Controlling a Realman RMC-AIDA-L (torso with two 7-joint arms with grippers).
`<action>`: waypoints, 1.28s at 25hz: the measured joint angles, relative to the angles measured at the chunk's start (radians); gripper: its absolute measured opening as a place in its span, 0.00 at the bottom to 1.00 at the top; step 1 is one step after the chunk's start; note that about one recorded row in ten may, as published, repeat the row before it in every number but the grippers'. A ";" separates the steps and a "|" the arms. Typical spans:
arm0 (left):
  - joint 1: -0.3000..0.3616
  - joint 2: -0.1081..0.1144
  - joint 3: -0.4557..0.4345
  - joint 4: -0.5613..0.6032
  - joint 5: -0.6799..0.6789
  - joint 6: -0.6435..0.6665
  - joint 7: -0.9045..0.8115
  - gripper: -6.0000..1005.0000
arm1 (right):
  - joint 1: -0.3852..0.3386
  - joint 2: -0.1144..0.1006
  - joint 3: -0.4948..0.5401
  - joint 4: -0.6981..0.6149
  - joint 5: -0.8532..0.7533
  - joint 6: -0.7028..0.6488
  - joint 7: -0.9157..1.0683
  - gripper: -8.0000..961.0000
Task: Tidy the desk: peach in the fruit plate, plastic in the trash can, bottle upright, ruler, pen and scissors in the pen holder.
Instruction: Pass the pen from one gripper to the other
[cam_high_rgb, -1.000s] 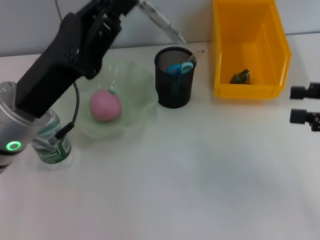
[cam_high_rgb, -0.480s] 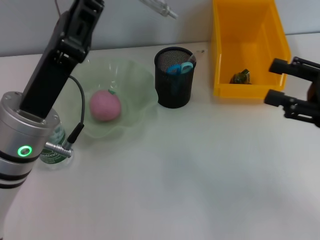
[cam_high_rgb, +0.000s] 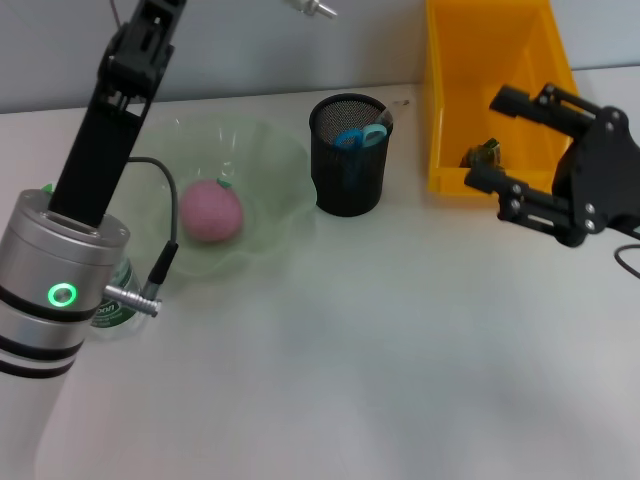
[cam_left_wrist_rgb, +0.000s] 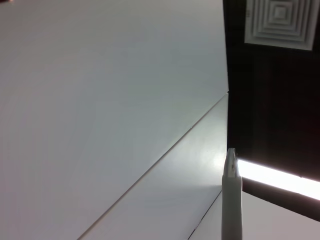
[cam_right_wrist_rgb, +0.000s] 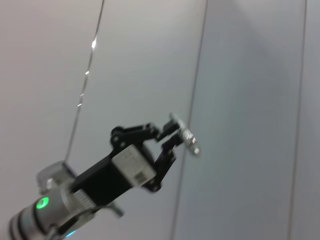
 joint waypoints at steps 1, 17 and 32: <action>0.001 0.000 0.007 0.005 -0.007 -0.009 -0.005 0.13 | -0.001 0.010 0.000 0.012 0.030 0.006 -0.035 0.66; 0.004 0.000 0.059 0.067 -0.041 -0.085 -0.015 0.13 | 0.087 0.015 -0.004 0.117 0.072 -0.008 -0.098 0.65; -0.003 0.000 0.105 0.078 -0.110 -0.098 -0.008 0.13 | 0.175 0.018 -0.011 0.175 0.106 0.016 -0.156 0.65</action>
